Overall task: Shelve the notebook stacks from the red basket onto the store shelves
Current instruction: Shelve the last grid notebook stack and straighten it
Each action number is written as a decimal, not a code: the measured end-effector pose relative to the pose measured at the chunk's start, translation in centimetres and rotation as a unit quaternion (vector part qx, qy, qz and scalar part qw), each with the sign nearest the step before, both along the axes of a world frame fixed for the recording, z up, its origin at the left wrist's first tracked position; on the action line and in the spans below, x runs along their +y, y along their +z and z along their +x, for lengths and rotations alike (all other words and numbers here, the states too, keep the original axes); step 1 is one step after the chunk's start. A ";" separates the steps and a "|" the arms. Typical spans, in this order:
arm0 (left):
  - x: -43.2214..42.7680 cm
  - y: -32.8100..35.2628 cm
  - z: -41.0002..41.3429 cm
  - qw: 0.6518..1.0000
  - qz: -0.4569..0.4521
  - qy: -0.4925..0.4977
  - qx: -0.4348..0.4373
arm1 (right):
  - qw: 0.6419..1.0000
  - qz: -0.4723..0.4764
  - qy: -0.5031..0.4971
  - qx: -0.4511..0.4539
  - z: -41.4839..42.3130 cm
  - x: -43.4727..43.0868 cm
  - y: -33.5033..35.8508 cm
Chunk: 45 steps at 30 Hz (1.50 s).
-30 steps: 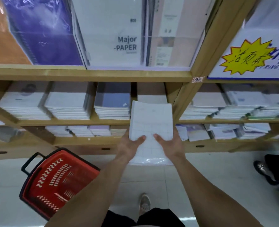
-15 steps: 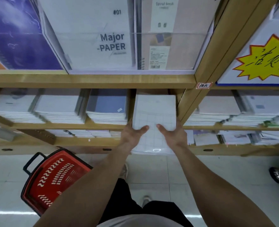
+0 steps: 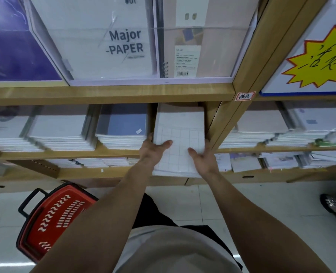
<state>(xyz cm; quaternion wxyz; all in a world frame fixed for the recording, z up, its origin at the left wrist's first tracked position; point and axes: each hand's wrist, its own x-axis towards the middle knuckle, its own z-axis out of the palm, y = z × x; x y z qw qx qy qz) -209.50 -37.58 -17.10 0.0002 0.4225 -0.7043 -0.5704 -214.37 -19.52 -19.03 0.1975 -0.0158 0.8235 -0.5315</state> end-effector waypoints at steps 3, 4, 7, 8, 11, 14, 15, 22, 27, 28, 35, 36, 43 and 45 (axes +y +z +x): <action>0.5 0.5 0.1 1.000 -0.001 0.002 -0.014 | 0.999 0.021 0.022 -0.013 1.6 1.4 -0.7; 0.6 0.6 0.1 1.000 -0.004 0.002 -0.017 | 0.999 0.021 0.022 -0.016 1.8 1.6 -0.7; 0.5 0.6 -0.3 1.000 -0.004 0.006 -0.019 | 1.000 0.003 0.011 0.004 1.5 1.4 -0.1; 0.2 0.8 -0.7 1.000 -0.001 0.006 -0.020 | 1.000 -0.001 0.010 0.013 1.1 1.1 0.1; -1.1 1.5 -2.0 0.998 0.060 0.018 -0.006 | 0.999 -0.002 -0.004 0.035 -0.3 -0.1 0.3; -1.8 2.4 -1.9 0.994 0.101 0.000 0.040 | 0.999 -0.010 -0.034 0.034 -1.3 -1.3 0.2; -1.9 2.4 -1.4 0.996 0.077 -0.023 0.043 | 0.999 -0.008 -0.039 0.032 -1.2 -1.5 0.1; 1.7 0.6 2.7 0.998 -0.044 0.002 0.035 | 0.995 0.018 -0.081 0.053 2.1 -1.3 -0.7; 1.8 0.2 0.4 0.996 -0.013 0.068 0.056 | 0.995 0.027 -0.079 0.063 -0.5 -1.8 -0.5; 1.8 0.1 -0.1 0.996 -0.009 0.066 0.057 | 0.995 0.031 -0.074 0.062 -1.3 -2.0 -0.5; 1.4 -0.4 -3.6 0.992 0.006 0.096 0.076 | 0.987 0.102 -0.080 0.091 -4.6 -3.6 -0.4; 1.3 -0.4 -3.9 0.992 0.008 0.095 0.085 | 0.988 0.100 -0.080 0.089 -4.8 -3.7 -0.3; -0.4 -0.9 -4.0 0.993 0.027 0.031 0.111 | 0.991 0.079 -0.056 0.087 -3.5 -3.9 -0.4; -0.3 -1.3 -3.4 0.991 0.055 0.024 0.123 | 0.990 0.088 -0.039 0.103 -1.4 -3.0 -0.9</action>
